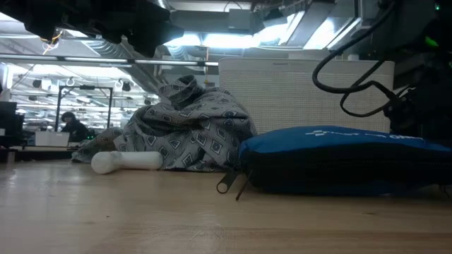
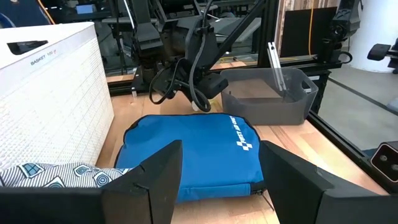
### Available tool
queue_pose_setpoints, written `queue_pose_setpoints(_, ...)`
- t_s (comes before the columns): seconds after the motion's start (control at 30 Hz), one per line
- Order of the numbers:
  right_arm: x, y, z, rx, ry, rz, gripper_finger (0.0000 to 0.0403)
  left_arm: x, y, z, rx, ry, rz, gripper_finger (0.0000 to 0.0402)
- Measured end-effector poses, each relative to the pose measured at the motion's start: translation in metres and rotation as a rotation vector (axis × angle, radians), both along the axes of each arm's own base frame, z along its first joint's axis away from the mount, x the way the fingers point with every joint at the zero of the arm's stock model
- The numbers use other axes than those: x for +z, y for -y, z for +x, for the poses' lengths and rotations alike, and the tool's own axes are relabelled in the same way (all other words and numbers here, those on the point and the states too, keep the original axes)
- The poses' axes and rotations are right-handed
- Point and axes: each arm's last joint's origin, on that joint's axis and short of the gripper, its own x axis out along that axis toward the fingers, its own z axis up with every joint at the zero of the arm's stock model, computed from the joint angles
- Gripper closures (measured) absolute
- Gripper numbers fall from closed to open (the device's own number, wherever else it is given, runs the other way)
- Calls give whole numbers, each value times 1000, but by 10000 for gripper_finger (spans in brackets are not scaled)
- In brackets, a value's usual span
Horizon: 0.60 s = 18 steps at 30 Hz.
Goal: Pick & Place Medicine items
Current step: Put the yellow pill bottle into the red bin
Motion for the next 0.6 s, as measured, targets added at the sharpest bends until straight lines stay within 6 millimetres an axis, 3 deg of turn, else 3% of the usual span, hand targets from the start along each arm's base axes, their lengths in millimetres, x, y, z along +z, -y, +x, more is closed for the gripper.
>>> queue_pose_setpoints(0.33, 3, 1, 0, 35, -6, -26, 303, 0, 0, 0, 0, 0, 3, 190)
queue_pose_setpoints(0.6, 30, 5, 12, 77, -21, -136, 306, 0, 0, 0, 0, 0, 3, 190)
